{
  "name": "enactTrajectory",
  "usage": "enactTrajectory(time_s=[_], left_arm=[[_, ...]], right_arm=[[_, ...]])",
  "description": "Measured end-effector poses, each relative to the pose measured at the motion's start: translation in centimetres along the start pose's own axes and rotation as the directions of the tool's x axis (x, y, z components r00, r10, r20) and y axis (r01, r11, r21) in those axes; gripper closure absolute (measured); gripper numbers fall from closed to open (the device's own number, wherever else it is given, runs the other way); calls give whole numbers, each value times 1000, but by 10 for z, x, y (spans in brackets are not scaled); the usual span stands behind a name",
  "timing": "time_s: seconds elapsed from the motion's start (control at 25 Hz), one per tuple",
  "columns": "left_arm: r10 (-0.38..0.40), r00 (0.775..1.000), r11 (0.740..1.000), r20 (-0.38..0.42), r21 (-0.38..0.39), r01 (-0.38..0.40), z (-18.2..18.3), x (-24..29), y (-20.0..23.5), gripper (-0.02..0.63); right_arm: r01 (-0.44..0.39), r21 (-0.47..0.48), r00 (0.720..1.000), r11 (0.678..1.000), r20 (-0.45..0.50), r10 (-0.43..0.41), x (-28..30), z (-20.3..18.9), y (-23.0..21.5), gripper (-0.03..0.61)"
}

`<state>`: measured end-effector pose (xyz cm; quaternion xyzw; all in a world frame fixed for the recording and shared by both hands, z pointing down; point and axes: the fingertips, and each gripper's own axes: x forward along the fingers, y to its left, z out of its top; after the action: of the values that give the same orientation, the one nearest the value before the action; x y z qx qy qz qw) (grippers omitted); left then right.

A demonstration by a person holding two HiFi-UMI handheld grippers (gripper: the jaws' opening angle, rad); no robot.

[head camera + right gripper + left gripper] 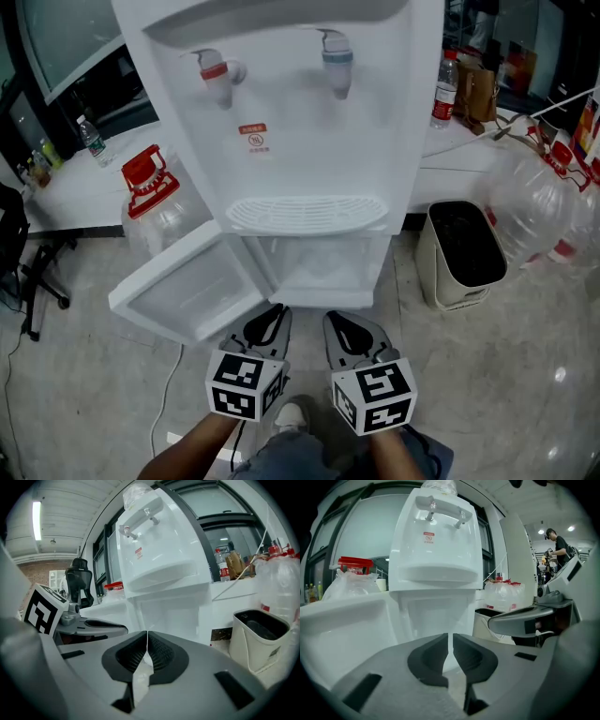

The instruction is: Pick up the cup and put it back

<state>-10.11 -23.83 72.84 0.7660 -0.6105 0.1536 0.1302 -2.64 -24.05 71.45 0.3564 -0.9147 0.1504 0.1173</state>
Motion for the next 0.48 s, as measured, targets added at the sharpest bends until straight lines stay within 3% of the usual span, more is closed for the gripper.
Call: enactTrajectory(time_s=[0.2, 0.48], left_arm=[[0, 1000, 1000, -6, 1, 0, 9, -8, 2, 600], [-29, 999, 999, -34, 18, 30, 43, -10, 5, 603]], right_arm=[[15, 4, 1000, 1000, 20, -15, 2, 12, 1, 557], [11, 81, 1000, 997, 6, -12, 11, 33, 9, 557]])
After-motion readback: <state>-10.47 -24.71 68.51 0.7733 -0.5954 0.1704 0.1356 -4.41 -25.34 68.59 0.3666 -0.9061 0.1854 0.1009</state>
